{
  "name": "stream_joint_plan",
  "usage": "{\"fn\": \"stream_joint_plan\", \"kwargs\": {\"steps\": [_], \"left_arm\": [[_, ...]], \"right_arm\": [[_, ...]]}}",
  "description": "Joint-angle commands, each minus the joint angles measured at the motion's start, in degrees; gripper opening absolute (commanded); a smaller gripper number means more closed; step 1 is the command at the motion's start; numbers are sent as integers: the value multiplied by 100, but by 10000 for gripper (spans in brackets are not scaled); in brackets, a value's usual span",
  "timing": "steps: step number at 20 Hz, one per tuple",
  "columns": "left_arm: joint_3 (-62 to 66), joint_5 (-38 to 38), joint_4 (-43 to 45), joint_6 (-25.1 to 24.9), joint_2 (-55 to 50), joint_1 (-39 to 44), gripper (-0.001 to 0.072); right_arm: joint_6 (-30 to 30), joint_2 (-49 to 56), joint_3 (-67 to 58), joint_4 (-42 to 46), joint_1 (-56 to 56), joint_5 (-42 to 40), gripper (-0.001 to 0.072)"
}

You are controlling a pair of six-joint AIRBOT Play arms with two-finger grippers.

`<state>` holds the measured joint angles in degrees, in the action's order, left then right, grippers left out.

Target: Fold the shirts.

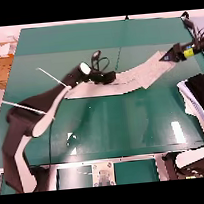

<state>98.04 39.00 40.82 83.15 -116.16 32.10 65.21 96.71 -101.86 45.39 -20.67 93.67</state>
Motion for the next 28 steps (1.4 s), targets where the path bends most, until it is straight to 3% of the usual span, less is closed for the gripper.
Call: {"fn": "stream_joint_plan", "kwargs": {"steps": [1,5,7,11,14,15,18,22,24,25,26,27,28], "left_arm": [[81,-638,-1012,-319,-463,411,21],[210,-428,-1064,-330,-597,411,22],[415,48,-1047,-337,-592,249,23],[1204,1917,-1019,-721,-363,-507,21],[2122,3663,-256,-802,-33,-1298,21],[2264,4151,87,-1189,203,-1589,21],[2260,4900,1355,-1749,885,-2371,22],[2247,5289,2568,-1884,1362,-3121,22],[2236,5305,2583,-1915,1394,-3373,22],[2203,5302,2583,-1912,1394,-3460,22],[2116,5318,2581,-1917,1401,-3515,22],[1991,5320,2586,-1934,1401,-3554,22],[1838,5344,2608,-2055,1401,-3554,22]], "right_arm": [[37,-538,-474,2,535,90,14],[190,-564,-820,22,1071,87,14],[205,-557,-820,129,1215,90,14],[555,-560,-820,66,1307,85,14],[706,-557,-817,-133,1635,-118,14],[730,-555,-807,-144,1856,-323,14],[813,-424,-629,-144,2719,-1134,15],[820,356,-334,-153,4229,-2669,15],[872,1040,-304,-304,5058,-4113,16],[870,1436,-306,-424,5482,-4835,89],[874,1773,-313,-522,5807,-5311,343],[874,2044,-315,-581,6057,-5523,548],[879,2164,-313,-516,6142,-5484,548]]}}
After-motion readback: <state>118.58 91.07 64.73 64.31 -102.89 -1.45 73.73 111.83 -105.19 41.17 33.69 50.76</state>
